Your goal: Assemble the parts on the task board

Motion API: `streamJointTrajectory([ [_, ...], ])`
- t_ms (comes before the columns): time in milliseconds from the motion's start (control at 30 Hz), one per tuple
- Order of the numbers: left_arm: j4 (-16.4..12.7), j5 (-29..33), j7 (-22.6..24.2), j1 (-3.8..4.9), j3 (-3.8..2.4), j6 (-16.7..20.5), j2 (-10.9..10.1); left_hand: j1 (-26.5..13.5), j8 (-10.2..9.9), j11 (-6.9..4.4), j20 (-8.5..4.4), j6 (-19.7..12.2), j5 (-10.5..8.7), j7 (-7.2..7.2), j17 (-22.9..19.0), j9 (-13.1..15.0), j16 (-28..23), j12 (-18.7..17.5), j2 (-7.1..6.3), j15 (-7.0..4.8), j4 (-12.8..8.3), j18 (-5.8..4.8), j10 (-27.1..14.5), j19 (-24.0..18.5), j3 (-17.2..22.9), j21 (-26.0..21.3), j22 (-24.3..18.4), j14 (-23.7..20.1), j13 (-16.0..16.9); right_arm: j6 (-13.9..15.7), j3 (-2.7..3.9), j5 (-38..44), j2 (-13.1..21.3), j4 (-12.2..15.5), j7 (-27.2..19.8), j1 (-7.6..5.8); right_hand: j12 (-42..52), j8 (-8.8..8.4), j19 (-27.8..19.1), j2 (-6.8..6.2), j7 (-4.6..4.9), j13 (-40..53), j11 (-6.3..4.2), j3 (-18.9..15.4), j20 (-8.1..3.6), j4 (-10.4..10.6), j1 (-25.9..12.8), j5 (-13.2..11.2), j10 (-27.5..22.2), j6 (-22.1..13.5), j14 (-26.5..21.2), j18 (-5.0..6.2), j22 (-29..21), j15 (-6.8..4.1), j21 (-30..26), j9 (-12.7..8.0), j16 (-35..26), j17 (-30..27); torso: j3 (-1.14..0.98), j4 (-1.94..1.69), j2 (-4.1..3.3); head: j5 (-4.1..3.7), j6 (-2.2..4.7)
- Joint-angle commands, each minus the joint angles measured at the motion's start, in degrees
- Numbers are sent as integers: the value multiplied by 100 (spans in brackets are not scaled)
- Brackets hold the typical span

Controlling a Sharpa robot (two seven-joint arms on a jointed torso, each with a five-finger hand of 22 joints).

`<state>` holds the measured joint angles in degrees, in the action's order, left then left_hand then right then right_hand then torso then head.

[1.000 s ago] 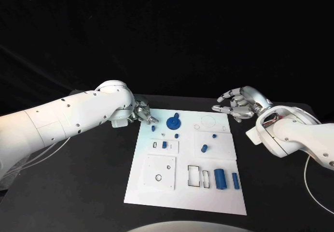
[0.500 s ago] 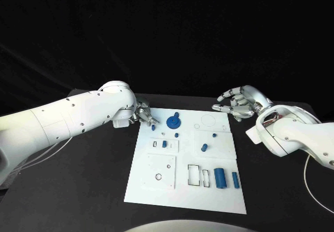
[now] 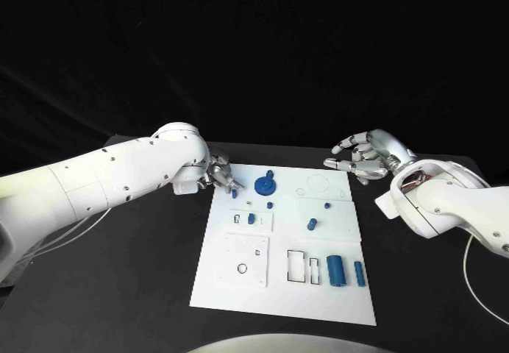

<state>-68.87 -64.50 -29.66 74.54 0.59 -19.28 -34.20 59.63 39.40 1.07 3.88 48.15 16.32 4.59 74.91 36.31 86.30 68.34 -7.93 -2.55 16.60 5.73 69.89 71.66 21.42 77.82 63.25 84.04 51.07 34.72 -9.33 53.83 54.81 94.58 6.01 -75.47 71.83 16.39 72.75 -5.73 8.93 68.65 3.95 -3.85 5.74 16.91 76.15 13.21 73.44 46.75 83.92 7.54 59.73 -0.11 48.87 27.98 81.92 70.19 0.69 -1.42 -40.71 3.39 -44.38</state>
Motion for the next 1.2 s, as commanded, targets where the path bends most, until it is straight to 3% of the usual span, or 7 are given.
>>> streamJointTrajectory([
  [33,-12,77,16,4,-1,-124,13,67,35,-49,5,53,-10,5,560,12,6,24,-10,-12,1,-1,-1,4,-35,13,14,321,7,5,1,30,-7,-3,-45,7,-23,35,-42,2,-6,-6,13,-28,2,-10,-24,-5,-42,-39,138,71,-5,-12,-38,4,-17,-5,0,1,2,1,3],
  [300,-6,109,17,3,0,-98,14,157,69,-67,-9,58,1,-15,571,41,11,32,40,-30,-2,-2,8,8,-23,14,20,326,11,4,1,30,-12,-7,-42,12,-20,46,-42,13,-8,-6,12,-25,1,-9,-22,-5,-38,-35,139,72,-17,-13,-57,5,-23,-5,0,1,-3,-4,0],
  [600,-3,174,17,3,2,-132,21,608,129,-104,-46,9,4,-51,567,112,9,27,126,-66,-46,-5,5,12,72,15,32,327,-13,4,1,31,-15,-11,-34,15,-20,52,-38,22,-10,-9,10,-22,1,-10,-20,-5,-37,-32,139,71,-17,-15,-58,6,-29,-10,1,2,-2,-3,-8],
  [933,25,224,20,3,9,-121,28,807,133,-109,-53,-21,8,-55,562,128,7,14,154,-71,-62,-6,-8,11,132,13,35,326,-37,3,1,32,-16,-12,-32,17,-20,52,-38,22,-10,-9,10,-22,1,-10,-20,-5,-37,-32,139,71,-17,-15,-58,6,-29,-10,1,1,-1,-4,-10],
  [1133,31,397,33,3,12,-75,27,1182,130,-122,-62,-66,-11,-67,557,146,4,5,228,-84,-177,-5,-18,6,366,9,36,324,-54,3,1,33,-17,-13,-32,18,-20,52,-38,22,-10,-9,10,-22,1,-10,-20,-5,-37,-32,139,71,-17,-15,-58,6,-29,-10,-2,4,-1,1,-10],
  [1200,29,479,38,2,13,-52,20,1478,122,-132,-70,-122,-44,-69,558,158,4,-11,302,-96,-356,-5,-29,9,664,13,46,325,-69,3,1,33,-16,-13,-33,18,-20,52,-38,22,-10,-9,10,-22,1,-10,-20,-5,-37,-32,139,71,-17,-15,-58,6,-29,-10,-3,4,-1,2,-8],
])
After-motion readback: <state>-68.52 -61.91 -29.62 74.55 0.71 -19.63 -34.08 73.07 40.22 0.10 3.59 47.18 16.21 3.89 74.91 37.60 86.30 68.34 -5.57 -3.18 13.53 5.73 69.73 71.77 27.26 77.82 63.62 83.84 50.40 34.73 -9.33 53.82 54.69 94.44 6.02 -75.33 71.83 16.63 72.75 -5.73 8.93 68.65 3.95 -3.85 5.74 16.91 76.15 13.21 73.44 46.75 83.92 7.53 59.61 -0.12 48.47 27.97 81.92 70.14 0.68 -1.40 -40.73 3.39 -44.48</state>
